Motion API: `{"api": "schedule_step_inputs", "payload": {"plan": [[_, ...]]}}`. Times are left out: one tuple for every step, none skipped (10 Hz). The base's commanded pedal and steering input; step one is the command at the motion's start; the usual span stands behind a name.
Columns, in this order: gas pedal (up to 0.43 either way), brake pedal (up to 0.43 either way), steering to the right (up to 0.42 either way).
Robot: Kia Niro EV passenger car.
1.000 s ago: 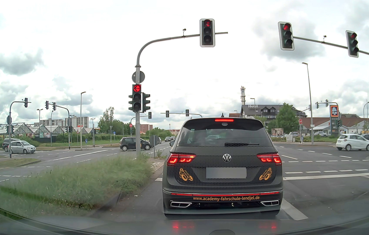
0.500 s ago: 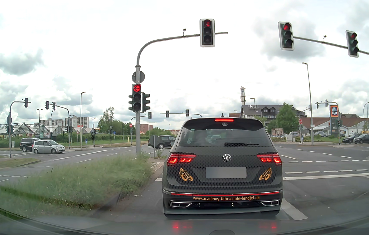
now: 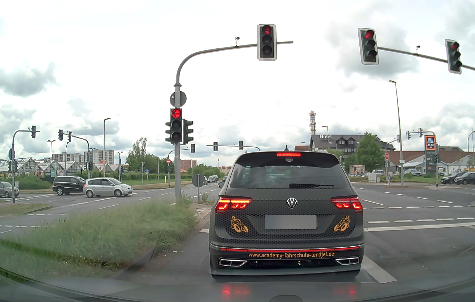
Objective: Follow the waypoints while adhering to traffic rules and regulations
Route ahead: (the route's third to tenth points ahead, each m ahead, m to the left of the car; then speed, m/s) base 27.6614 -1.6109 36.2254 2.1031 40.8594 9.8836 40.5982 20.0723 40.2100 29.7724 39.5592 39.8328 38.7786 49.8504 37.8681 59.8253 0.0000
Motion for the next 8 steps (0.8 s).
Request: {"api": "schedule_step_inputs", "payload": {"plan": [[0.0,0.262,0.005],[0.0,0.256,0.005],[0.0,0.256,0.005],[0.0,0.256,0.005],[0.0,0.256,0.005],[0.0,0.256,0.005],[0.0,0.262,0.005],[0.0,0.256,0.005]]}}
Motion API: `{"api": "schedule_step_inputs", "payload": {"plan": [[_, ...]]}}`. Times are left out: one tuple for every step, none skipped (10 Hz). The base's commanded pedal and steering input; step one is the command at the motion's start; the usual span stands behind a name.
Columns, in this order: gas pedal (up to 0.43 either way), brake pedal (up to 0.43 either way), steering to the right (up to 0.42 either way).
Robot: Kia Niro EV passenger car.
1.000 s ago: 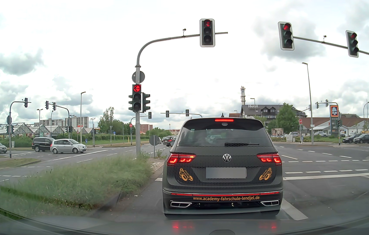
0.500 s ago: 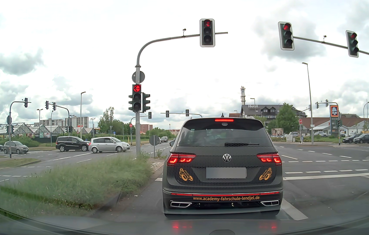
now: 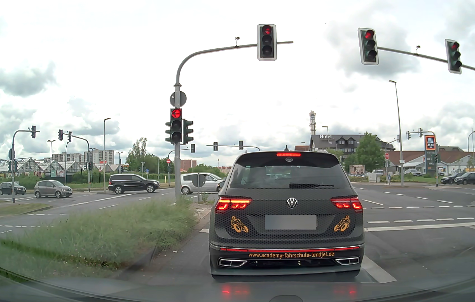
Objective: Follow the waypoints while adhering to traffic rules and regulations
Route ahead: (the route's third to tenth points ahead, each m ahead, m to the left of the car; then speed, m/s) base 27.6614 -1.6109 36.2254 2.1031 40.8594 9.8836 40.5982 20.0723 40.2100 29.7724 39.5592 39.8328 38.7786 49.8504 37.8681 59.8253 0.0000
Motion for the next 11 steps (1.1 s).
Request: {"api": "schedule_step_inputs", "payload": {"plan": [[0.0,0.256,0.006],[0.0,0.256,0.006],[0.0,0.256,0.006],[0.0,0.262,0.006],[0.0,0.256,0.006],[0.0,0.256,0.006],[0.0,0.256,0.006],[0.0,0.256,0.006],[0.0,0.256,0.006],[0.0,0.256,0.006],[0.0,0.256,0.006]]}}
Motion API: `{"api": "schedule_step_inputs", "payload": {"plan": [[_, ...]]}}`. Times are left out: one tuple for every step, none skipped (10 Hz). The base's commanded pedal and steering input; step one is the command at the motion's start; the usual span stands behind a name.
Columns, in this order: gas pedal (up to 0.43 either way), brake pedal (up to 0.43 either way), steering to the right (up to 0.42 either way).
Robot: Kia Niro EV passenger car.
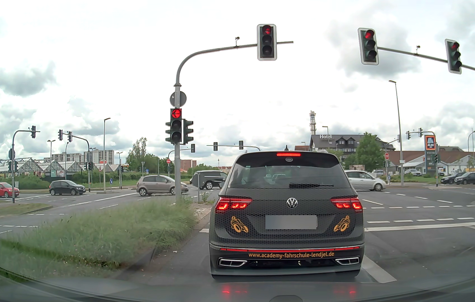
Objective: Follow the waypoints while adhering to traffic rules and regulations
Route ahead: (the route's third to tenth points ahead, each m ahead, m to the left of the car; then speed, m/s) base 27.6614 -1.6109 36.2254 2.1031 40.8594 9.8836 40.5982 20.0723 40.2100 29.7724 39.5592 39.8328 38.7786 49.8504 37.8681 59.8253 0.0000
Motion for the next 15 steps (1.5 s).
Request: {"api": "schedule_step_inputs", "payload": {"plan": [[0.0,0.256,0.006],[0.0,0.256,0.006],[0.0,0.262,0.006],[0.0,0.256,0.006],[0.0,0.256,0.006],[0.0,0.256,0.006],[0.0,0.256,0.006],[0.0,0.256,0.006],[0.0,0.256,0.006],[0.0,0.256,0.006],[0.0,0.256,0.006],[0.0,0.256,0.006],[0.0,0.256,0.006],[0.0,0.256,0.006],[0.0,0.256,0.006]]}}
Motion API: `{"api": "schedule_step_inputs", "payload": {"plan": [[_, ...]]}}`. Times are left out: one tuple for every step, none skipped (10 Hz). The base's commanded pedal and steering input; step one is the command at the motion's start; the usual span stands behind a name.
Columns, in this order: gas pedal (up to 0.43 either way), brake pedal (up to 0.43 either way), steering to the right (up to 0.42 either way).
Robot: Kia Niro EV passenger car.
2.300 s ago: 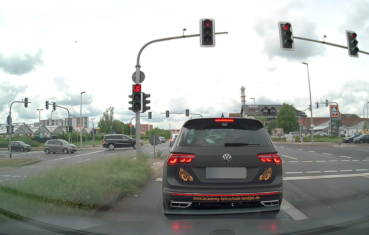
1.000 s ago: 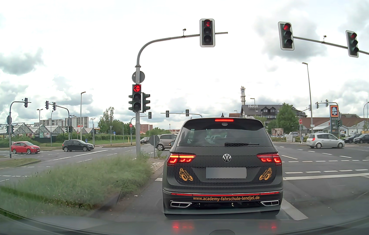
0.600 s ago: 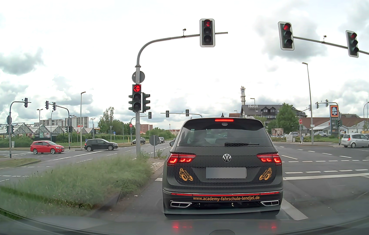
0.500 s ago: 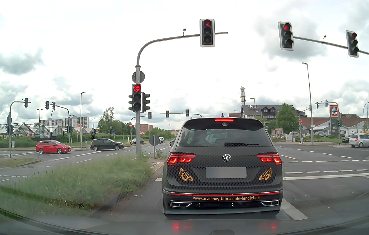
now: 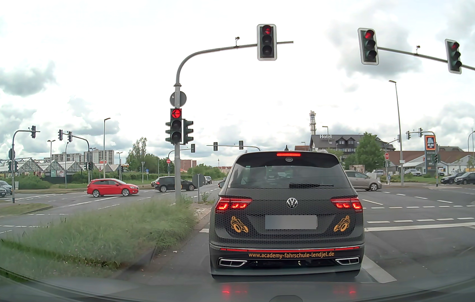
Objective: Follow the waypoints while adhering to traffic rules and regulations
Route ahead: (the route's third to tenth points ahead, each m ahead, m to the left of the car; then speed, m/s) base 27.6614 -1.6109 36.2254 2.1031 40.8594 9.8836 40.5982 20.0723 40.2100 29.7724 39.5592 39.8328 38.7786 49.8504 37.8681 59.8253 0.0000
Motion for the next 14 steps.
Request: {"api": "schedule_step_inputs", "payload": {"plan": [[0.0,0.256,0.006],[0.0,0.256,0.006],[0.0,0.256,0.006],[0.0,0.256,0.006],[0.0,0.256,0.006],[0.0,0.262,0.006],[0.0,0.262,0.006],[0.0,0.256,0.006],[0.0,0.256,0.006],[0.0,0.256,0.006],[0.0,0.256,0.006],[0.0,0.262,0.006],[0.0,0.256,0.006],[0.0,0.256,0.006]]}}
